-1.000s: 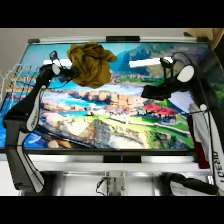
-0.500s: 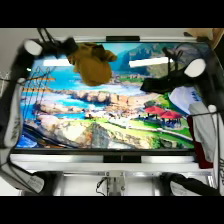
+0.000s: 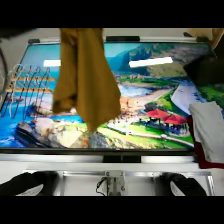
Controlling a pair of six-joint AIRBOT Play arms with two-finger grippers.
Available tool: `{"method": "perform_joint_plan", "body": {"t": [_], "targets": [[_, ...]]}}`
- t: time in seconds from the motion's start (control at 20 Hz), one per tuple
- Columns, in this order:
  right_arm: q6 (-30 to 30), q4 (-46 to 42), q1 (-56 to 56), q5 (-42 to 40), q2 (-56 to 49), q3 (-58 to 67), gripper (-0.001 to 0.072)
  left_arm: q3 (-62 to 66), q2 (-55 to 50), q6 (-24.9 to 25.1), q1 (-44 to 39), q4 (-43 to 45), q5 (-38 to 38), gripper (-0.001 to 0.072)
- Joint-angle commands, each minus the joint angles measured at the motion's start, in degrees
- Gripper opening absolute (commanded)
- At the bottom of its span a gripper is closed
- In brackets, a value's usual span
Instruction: Fold the shirts.
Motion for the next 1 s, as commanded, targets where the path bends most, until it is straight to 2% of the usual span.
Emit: {"method": "perform_joint_plan", "body": {"t": [0.0, 0.1, 0.2, 0.25, 0.3, 0.35, 0.45, 0.6, 0.7, 0.8, 0.95], "targets": [[0.72, -7.5, 0.02, 13.03, 5.6, 0.85, 0.0552, -11.69, -1.38, -6.01, -9.62, 2.71, 1.88, 0.0046], [0.72, -11.43, 0.02, 18.49, 5.31, 0.46, 0.0552, -18.91, -6.01, -9.53, -16.81, 2.67, 9.99, 0.0046], [0.83, -12.28, 0.02, 18.64, 4.7, -1.62, 0.0552, -22.23, -12.57, -11.63, -23.85, 2.67, 16.63, 0.0047], [1.49, -12.17, 0.02, 18.01, 4.15, -3.13, 0.0552, -22.1, -16.28, -13.0, -26.4, 2.67, 17.27, 0.0051], [2.12, -11.89, 0.02, 17.42, 3.41, -4.57, 0.0553, -21.7, -18.97, -13.79, -27.74, 2.67, 17.05, 0.0231], [2.23, -11.76, 0.02, 16.85, 2.51, -6.12, 0.0553, -21.2, -20.52, -13.77, -27.89, 2.27, 15.06, 0.0558], [2.19, -11.8, 0.02, 15.41, 0.04, -9.66, 0.0553, -19.34, -20.04, -12.17, -24.35, 3.67, 4.76, 0.0583], [2.1, -10.1, 0.02, 9.97, -4.87, -13.66, 0.0553, -14.91, -15.5, -11.8, -12.7, 13.97, -19.3, 0.0583], [2.47, -5.35, 0.02, 4.07, -9.51, -14.75, 0.0553, -15.15, -10.99, -11.5, -4.61, 23.02, -28.98, 0.0583], [2.47, 1.84, 0.02, -2.49, -15.39, -14.8, 0.0553, -17.38, -7.93, -11.37, 3.08, 29.75, -35.63, 0.0585], [2.67, 10.36, 0.09, -8.11, -26.23, -14.8, 0.0553, -26.6, -5.81, -11.39, 12.44, 23.71, -37.51, 0.0585]]}}
